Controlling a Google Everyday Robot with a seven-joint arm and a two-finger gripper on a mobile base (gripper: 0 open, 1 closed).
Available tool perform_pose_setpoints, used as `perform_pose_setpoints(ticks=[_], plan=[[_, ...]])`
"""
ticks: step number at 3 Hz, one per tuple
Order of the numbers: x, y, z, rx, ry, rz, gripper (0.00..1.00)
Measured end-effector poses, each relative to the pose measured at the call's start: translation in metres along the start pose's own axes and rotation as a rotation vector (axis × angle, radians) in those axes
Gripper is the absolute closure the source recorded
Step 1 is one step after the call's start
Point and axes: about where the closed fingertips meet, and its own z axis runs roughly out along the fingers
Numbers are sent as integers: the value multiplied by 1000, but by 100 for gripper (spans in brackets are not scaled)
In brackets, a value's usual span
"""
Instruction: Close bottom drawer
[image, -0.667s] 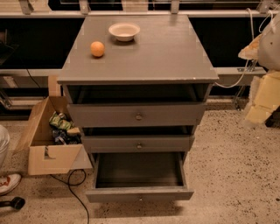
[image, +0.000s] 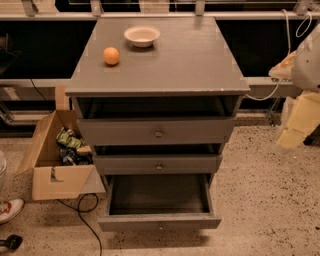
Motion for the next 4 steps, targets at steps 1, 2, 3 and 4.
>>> perform_pose_setpoints(ticks=[1,2,3,4], plan=[[1,33,56,-50,-75,77,0],[-1,56,109,-83,-127,130,0],[-17,79,171,-155,-230,195,0],[-16,77,164,-144,-219,185,0]])
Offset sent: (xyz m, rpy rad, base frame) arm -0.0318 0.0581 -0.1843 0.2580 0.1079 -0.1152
